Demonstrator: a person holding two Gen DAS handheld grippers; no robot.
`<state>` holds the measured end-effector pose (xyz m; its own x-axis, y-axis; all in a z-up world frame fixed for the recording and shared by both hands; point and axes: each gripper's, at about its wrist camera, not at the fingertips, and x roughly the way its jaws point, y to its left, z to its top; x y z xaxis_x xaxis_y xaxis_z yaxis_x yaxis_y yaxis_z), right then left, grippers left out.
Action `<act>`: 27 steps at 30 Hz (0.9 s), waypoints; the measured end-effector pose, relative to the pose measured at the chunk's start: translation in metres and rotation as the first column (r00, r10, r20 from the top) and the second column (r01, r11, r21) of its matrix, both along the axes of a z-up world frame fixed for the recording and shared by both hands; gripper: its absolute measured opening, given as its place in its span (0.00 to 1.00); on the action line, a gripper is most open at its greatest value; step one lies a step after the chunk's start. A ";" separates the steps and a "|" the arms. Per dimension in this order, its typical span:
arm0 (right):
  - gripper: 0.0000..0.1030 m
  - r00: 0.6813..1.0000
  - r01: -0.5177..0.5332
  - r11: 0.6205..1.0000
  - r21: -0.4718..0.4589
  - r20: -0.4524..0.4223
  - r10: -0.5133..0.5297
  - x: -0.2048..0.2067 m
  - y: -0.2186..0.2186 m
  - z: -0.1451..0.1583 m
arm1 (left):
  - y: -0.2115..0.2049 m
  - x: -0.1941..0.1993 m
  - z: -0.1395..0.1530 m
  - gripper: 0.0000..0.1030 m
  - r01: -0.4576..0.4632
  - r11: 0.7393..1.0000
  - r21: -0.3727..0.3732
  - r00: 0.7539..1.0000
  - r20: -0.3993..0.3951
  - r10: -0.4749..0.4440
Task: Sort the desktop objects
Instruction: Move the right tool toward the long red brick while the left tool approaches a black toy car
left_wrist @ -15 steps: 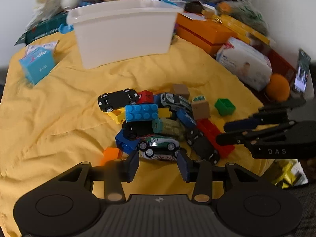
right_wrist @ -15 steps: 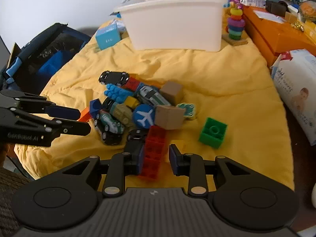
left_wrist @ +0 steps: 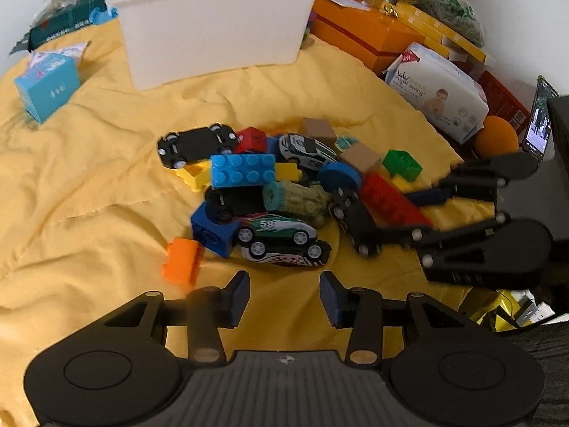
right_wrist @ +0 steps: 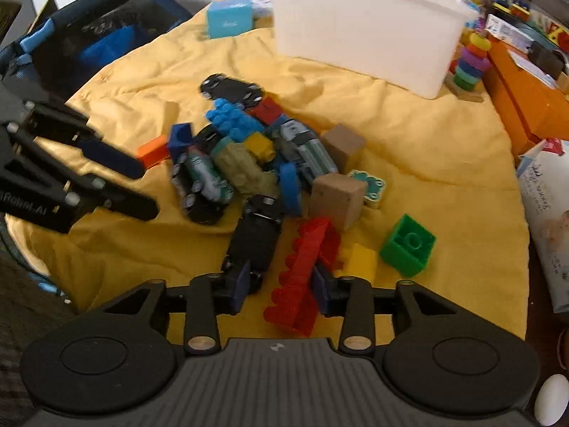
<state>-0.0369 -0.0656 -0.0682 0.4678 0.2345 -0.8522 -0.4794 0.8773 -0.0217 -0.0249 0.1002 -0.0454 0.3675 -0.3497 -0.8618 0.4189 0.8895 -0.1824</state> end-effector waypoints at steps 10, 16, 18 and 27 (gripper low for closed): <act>0.41 0.997 0.051 0.998 0.029 0.057 -0.052 0.029 -0.018 -0.005 | -0.018 0.032 -0.022 0.49 0.007 1.000 -0.015 1.000 0.004 -0.007; 0.41 0.998 0.035 0.996 0.088 0.053 -0.040 0.034 -0.023 0.004 | -0.006 0.030 -0.012 0.49 -0.063 0.998 -0.026 0.998 0.015 0.063; 0.41 0.999 0.030 0.995 0.092 0.041 -0.033 0.037 -0.024 0.003 | -0.003 0.024 -0.009 0.50 -0.072 0.997 -0.028 0.997 0.013 0.073; 0.46 0.999 0.028 0.992 0.124 0.035 -0.033 0.035 -0.021 0.004 | 0.003 0.005 -0.001 0.53 -0.091 0.995 -0.028 0.995 0.033 0.092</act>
<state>-0.0019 -0.0868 -0.0640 0.5066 0.3223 -0.7997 -0.4532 0.8886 0.0710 -0.0197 0.1034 -0.0465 0.4280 -0.3361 -0.8390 0.3421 0.9194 -0.1938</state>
